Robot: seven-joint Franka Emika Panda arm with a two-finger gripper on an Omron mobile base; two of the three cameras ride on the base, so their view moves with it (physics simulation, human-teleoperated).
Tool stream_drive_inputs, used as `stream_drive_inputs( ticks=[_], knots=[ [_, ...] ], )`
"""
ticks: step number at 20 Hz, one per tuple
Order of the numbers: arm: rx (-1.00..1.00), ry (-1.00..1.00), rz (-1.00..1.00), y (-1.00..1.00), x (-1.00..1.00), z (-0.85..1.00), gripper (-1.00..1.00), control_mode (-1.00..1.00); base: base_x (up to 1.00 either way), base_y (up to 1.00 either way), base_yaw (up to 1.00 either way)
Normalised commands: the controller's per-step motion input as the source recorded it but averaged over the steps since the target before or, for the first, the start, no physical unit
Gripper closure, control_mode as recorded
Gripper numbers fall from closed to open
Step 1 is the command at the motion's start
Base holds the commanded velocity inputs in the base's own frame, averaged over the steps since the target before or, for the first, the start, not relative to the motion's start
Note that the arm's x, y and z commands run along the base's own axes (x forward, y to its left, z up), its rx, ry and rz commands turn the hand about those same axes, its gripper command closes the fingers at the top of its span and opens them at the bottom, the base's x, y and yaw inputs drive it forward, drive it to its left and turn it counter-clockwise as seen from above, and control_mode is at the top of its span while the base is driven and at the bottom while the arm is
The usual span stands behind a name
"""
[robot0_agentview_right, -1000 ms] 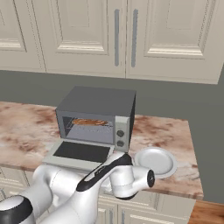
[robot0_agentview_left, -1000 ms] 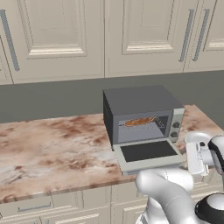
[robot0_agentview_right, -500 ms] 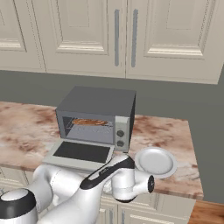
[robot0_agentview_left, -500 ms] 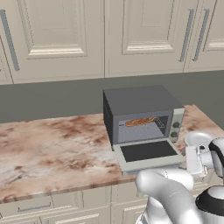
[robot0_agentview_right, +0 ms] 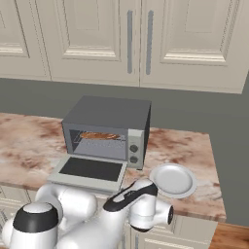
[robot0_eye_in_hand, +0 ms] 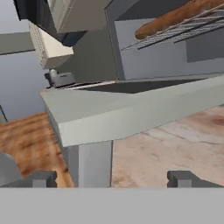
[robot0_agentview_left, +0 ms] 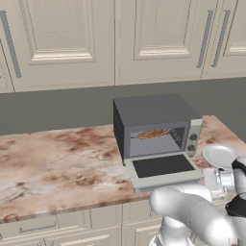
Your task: Pull the toaster oven rack outwards. Pick up the baguette from the plate and place it on the toaster oven rack. Close the toaster oven door fully and set the temperature to the lowest setting.
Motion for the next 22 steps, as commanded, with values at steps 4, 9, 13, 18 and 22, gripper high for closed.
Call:
stream_drive_inputs(
  ticks=[4, 9, 13, 18, 22],
  knots=[
    [0.27, -0.12, 0.00, 0.41, 0.00, 0.06, -1.00, -1.00, 0.00, 0.00, 0.00],
    [0.18, -0.25, 0.00, 0.96, 0.03, 0.51, -1.00, -1.00, 0.00, 0.00, 0.00],
    [0.15, -0.24, 0.03, 1.00, 0.22, 0.77, -1.00, -1.00, 0.00, 0.00, 0.00],
    [0.12, -0.15, 0.08, 1.00, 0.54, 0.65, -1.00, -1.00, 0.00, 0.00, 0.00],
    [0.03, -0.12, 0.04, 1.00, 0.91, 0.48, -1.00, -1.00, 0.00, 0.00, 0.00]
  ],
)
